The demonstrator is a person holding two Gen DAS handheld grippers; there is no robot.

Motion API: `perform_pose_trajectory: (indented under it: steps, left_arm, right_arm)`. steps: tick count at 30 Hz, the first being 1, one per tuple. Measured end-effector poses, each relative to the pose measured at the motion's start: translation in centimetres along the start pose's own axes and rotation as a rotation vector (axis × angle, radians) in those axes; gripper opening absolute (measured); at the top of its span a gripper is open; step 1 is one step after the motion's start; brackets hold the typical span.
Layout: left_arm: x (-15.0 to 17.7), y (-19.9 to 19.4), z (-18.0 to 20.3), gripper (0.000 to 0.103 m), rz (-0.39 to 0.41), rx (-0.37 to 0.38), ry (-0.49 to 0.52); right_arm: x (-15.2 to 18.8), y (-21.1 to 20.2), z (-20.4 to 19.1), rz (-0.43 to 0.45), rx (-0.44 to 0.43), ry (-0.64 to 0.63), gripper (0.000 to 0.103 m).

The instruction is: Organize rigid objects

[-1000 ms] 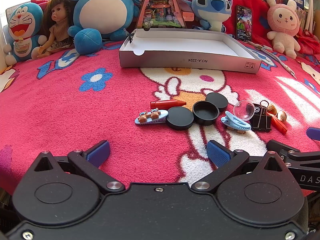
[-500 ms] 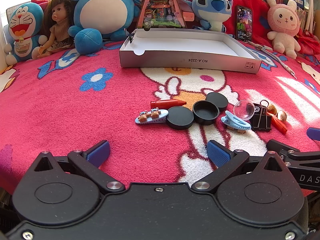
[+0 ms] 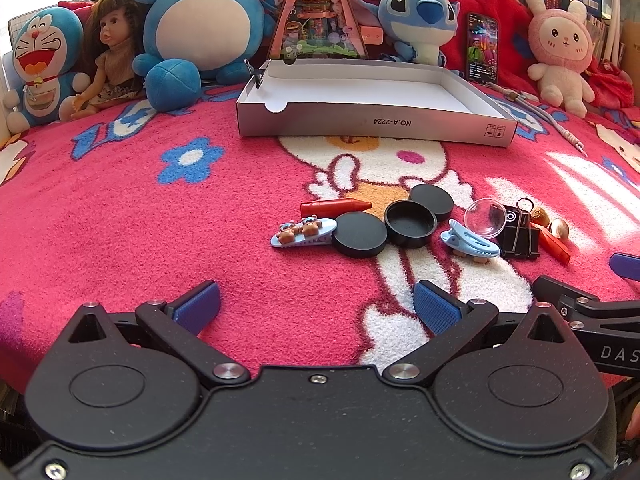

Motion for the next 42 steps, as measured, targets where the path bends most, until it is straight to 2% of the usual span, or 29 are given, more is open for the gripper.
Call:
perform_pose_trajectory:
  steps: [9, 12, 14, 17, 19, 22, 24, 25, 27, 29, 42]
  left_arm:
    - [0.4, -0.4, -0.1, 0.101, 0.046, 0.016, 0.014]
    - [0.1, -0.9, -0.4, 0.085, 0.069, 0.035, 0.014]
    - [-0.3, -1.3, -0.7, 0.068, 0.083, 0.043, -0.001]
    - [-0.8, -1.8, -1.3, 0.051, 0.115, 0.029, -0.049]
    - [-1.0, -2.0, -1.7, 0.049, 0.133, 0.017, -0.07]
    - [-1.3, -1.9, -1.9, 0.045, 0.139, -0.013, -0.058]
    - [-1.4, -1.7, -1.9, 0.044, 0.134, -0.02, -0.044]
    - [-1.4, -1.6, -1.9, 0.044, 0.13, -0.022, -0.039]
    - [-1.3, -1.4, -1.8, 0.044, 0.124, -0.023, -0.031]
    - [-1.3, -1.2, -1.7, 0.044, 0.119, -0.033, -0.025]
    - [-1.2, -0.4, -1.8, 0.044, 0.109, -0.049, -0.031]
  right_arm:
    - [0.3, -0.1, 0.0, 0.023, -0.007, -0.01, 0.103]
    - [0.0, -0.2, 0.2, 0.007, -0.025, -0.013, 0.103]
    - [-0.2, -0.5, 0.4, 0.013, -0.035, 0.008, 0.103]
    - [-0.4, -1.2, 0.8, 0.043, -0.047, 0.043, 0.096]
    - [-0.5, -1.6, 0.9, 0.063, -0.031, 0.04, 0.091]
    - [-0.6, -1.9, 0.7, 0.078, -0.004, 0.016, 0.075]
    - [-0.7, -1.8, 0.6, 0.066, -0.021, 0.007, 0.056]
    - [-0.7, -1.7, 0.5, 0.057, -0.037, 0.002, 0.051]
    - [-0.8, -1.5, 0.2, 0.038, -0.071, -0.011, 0.035]
    - [-0.9, -1.3, 0.0, 0.032, -0.073, -0.012, 0.034]
    - [-2.4, 0.6, 2.8, 0.006, 0.05, 0.091, 0.034]
Point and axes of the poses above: each gripper's, at about its wrist camera, not at the fingertips, and y roughly the way its jaws point, z to its right, x to its underside, the point moved 1 cm from there along y, roughly the way its jaws point, and after that the axes turned 3 degrees about y, right-handed, at the moved point
